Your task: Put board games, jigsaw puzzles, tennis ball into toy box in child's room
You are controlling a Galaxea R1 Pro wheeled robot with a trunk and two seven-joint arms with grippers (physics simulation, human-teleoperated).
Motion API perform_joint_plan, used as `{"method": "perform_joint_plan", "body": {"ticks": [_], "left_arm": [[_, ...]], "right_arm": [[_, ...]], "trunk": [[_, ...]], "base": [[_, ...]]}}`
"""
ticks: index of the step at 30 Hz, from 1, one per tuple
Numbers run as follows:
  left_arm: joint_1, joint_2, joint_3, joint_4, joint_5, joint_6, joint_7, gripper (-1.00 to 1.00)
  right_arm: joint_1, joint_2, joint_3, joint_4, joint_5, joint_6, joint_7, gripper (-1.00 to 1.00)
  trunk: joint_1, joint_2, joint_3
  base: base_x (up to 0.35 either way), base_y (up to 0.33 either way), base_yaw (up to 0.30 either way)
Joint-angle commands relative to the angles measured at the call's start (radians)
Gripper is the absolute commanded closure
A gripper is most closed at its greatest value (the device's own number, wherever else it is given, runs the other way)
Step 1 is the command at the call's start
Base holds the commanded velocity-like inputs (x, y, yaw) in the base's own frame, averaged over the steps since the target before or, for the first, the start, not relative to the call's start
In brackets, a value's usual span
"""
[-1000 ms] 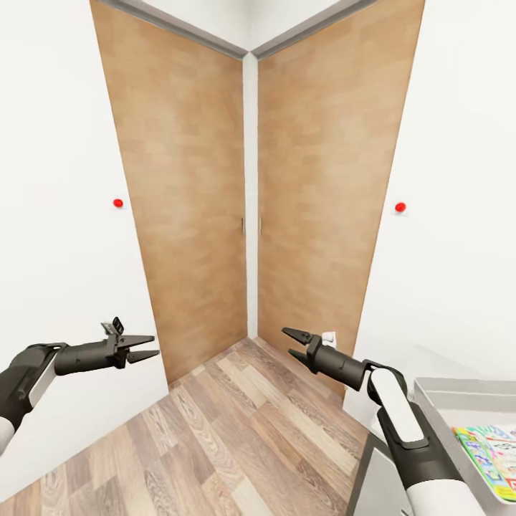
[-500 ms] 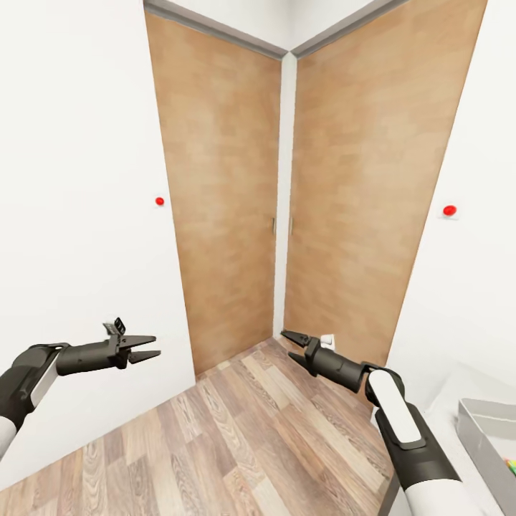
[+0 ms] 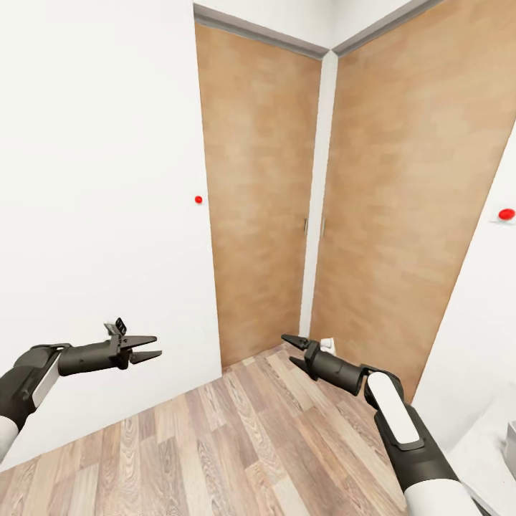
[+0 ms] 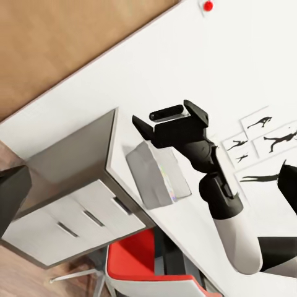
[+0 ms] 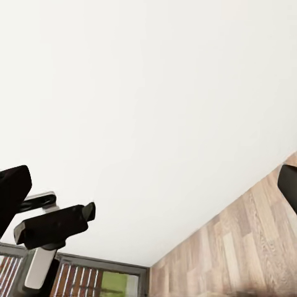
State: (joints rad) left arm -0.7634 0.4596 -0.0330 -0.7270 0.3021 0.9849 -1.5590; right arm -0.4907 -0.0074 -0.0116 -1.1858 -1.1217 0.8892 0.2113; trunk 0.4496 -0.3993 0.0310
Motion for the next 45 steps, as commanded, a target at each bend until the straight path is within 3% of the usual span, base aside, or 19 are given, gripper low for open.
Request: {"method": "perform_joint_plan", "body": {"ticks": [1, 17, 26, 45], "left_arm": [[0.000, 0.001, -0.004, 0.001, 0.001, 0.011, -0.004, -1.00], [0.002, 0.001, -0.007, 0.002, -0.001, 0.016, -0.005, -1.00], [0.009, 0.000, -0.003, 0.051, -0.009, 0.013, 0.035, -1.00], [0.010, 0.005, -0.001, 0.061, -0.012, 0.012, 0.051, -1.00]], "right_arm": [[0.000, 0.000, -0.002, 0.005, 0.007, 0.004, 0.007, -1.00], [-0.002, 0.000, -0.004, 0.059, 0.007, 0.004, 0.007, -1.00], [-0.003, 0.000, -0.003, 0.060, 0.008, 0.001, 0.005, -1.00], [-0.003, 0.000, -0.001, 0.060, 0.009, -0.011, -0.052, -1.00]], "trunk": [[0.000, -0.001, 0.000], [0.000, -0.001, -0.002], [0.000, -0.001, -0.005], [0.000, -0.001, -0.014]], "base": [[-0.009, 0.000, 0.287], [-0.002, 0.000, 0.287], [0.000, 0.000, 0.287], [0.000, 0.000, 0.287]]}}
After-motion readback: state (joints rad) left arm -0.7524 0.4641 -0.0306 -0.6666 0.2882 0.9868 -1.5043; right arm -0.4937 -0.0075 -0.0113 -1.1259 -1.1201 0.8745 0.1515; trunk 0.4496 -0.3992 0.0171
